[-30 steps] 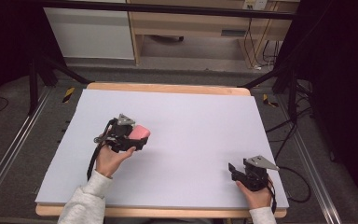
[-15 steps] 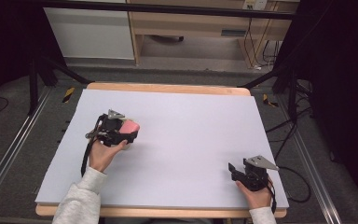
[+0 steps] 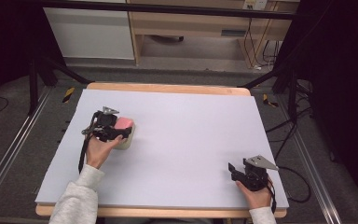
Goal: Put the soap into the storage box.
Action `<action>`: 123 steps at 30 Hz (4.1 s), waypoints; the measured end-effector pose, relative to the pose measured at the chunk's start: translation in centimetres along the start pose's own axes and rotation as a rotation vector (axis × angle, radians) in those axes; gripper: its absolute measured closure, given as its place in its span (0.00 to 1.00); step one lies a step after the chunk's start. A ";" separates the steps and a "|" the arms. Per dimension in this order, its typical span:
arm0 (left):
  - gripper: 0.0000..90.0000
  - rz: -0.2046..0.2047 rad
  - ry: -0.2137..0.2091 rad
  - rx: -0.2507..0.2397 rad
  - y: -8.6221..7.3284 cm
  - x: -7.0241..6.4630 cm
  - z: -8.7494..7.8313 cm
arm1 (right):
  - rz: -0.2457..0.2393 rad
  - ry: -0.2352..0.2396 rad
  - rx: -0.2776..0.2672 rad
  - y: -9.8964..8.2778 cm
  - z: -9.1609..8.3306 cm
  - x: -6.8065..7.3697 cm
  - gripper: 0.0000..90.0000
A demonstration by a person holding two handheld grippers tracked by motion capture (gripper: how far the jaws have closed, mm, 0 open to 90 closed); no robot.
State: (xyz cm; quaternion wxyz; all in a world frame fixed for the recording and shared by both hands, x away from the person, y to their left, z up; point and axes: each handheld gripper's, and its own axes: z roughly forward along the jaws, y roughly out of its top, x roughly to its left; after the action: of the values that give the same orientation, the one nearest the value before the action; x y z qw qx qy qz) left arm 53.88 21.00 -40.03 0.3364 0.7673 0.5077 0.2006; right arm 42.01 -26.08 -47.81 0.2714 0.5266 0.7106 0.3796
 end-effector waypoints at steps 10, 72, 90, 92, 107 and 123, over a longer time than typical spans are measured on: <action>0.41 -0.010 0.019 0.001 0.0 0.5 0.6 | -0.001 0.002 0.003 0.0 0.0 0.0 0.40; 0.41 -0.058 0.076 0.079 -1.9 2.4 5.1 | 0.003 0.005 0.006 0.0 0.0 0.1 0.40; 0.32 -0.050 0.028 -0.022 -2.2 2.7 1.3 | -0.002 0.000 0.003 0.0 0.0 0.0 0.39; 0.31 -0.051 0.019 -0.033 -2.7 2.8 0.8 | -0.002 0.000 0.003 0.0 0.0 0.0 0.39; 0.26 -0.040 -0.013 -0.153 -7.1 2.9 -2.3 | 0.026 -0.004 0.014 -0.2 -0.1 -0.4 0.28; 0.26 -0.017 0.002 -0.144 -11.9 3.4 -3.5 | 0.024 -0.024 0.012 -0.6 -0.3 -0.7 0.24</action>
State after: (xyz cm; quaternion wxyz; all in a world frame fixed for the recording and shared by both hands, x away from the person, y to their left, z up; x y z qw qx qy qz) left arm 45.31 28.31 -46.27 0.3919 0.7366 0.4989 0.2343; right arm 41.68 -26.92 -48.11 0.2720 0.5413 0.7032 0.3722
